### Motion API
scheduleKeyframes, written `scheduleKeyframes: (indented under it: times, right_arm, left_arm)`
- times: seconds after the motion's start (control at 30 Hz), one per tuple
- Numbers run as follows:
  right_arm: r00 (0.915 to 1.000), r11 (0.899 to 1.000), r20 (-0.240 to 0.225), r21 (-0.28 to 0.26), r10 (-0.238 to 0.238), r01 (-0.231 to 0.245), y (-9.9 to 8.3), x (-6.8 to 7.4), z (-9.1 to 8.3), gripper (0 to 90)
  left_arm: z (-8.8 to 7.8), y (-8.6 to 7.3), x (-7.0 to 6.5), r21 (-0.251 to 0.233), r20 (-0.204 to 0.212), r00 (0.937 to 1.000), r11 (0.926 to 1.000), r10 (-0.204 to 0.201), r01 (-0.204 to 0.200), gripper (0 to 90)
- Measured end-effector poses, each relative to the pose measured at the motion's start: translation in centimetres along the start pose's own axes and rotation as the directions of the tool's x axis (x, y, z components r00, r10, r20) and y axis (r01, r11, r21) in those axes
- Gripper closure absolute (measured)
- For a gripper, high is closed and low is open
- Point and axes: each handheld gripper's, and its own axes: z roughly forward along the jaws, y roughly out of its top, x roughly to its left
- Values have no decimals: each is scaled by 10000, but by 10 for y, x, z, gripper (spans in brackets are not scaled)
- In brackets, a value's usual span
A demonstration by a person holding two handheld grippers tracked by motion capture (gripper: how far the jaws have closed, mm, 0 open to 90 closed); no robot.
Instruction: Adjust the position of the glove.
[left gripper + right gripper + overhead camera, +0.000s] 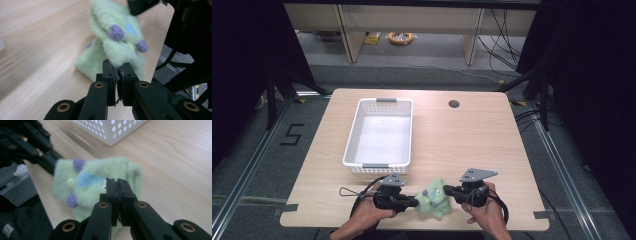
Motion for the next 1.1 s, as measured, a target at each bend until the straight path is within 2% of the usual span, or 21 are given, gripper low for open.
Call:
scheduleKeyframes:
  times: [0.07,0.1,0.13,0.17,0.2,0.27,0.33,0.37,0.47,0.53,0.6,0.63,0.77,0.87,0.9,0.93,0.97,1.0,1.03,1.07,1.1]
  right_arm:
    - [9997,9999,-201,-96,100,-102,-3,6,-5,888]
    - [9984,9987,-256,3,508,-509,-7,15,-9,889]
    - [9998,9998,-127,-16,180,-180,-9,17,-11,889]
    - [9985,9990,-319,52,436,-434,-11,21,-12,890]
    - [9995,9998,-224,-56,214,-215,-13,22,-13,890]
    - [9981,9990,-430,-78,443,-447,-17,28,-14,890]
    - [9988,9995,-392,-112,305,-309,-19,28,-14,890]
    - [9968,9979,-479,125,634,-629,-23,32,-14,890]
    - [9977,9981,-348,202,584,-577,-25,32,-13,890]
    - [9995,9990,-11,322,302,-302,-28,28,-9,889]
    - [9995,9990,-64,315,324,-321,-28,25,-8,888]
    - [9971,9961,5,446,758,-757,-29,25,-9,884]
    - [9988,9986,86,235,479,-481,-30,22,-8,868]
    - [9993,9990,153,292,342,-346,-29,21,-7,813]
    - [9974,9971,121,251,716,-719,-28,22,-9,737]
    - [9974,9971,121,251,716,-719,-28,22,-9,737]
    - [9980,9985,312,-72,545,-543,-27,17,-12,660]
    - [9980,9985,312,-72,545,-543,-27,17,-12,660]
    - [9934,9956,708,-320,901,-880,-25,14,-16,577]
    - [9904,9917,607,-426,1238,-1214,-25,14,-16,541]
    - [9913,9943,855,-437,1004,-970,-25,10,-17,517]
  left_arm:
    - [-2,2,3,-73,-95,9999,10000,-42,41,853]
    - [-3,3,4,-82,-130,9999,9999,-89,88,853]
    - [-5,5,7,-75,-158,9998,9999,-73,72,854]
    - [-5,6,8,-74,-145,9998,9999,-123,122,854]
    - [-5,6,9,-60,-58,9998,9998,-172,171,854]
    - [-5,7,10,43,33,9997,9997,-225,225,854]
    - [-4,7,10,92,94,9997,9997,-207,206,853]
    - [-2,7,9,198,45,9999,9997,-143,142,852]
    - [1,6,11,283,70,9997,9993,-252,250,842]
    - [8,5,14,333,-176,9995,9991,-244,250,828]
    - [10,4,15,365,-279,9994,9991,-221,231,821]
    - [12,3,16,460,-509,9987,9989,-53,76,812]
    - [13,1,16,476,-567,9984,9989,-17,44,800]
    - [9,0,17,477,-603,9982,9988,-28,56,738]
    - [4,-1,16,453,-690,9976,9990,2,29,667]
    - [4,-1,16,453,-690,9976,9990,2,29,638]
    - [-3,-1,15,342,-755,9971,9993,-112,138,626]
    - [-3,-1,15,342,-755,9971,9993,-112,138,604]
    - [-10,-2,15,214,-698,9967,9989,-410,426,570]
    - [-10,-2,15,214,-698,9967,9989,-410,426,529]
    - [-14,-3,14,11,-579,9941,9958,-918,920,512]
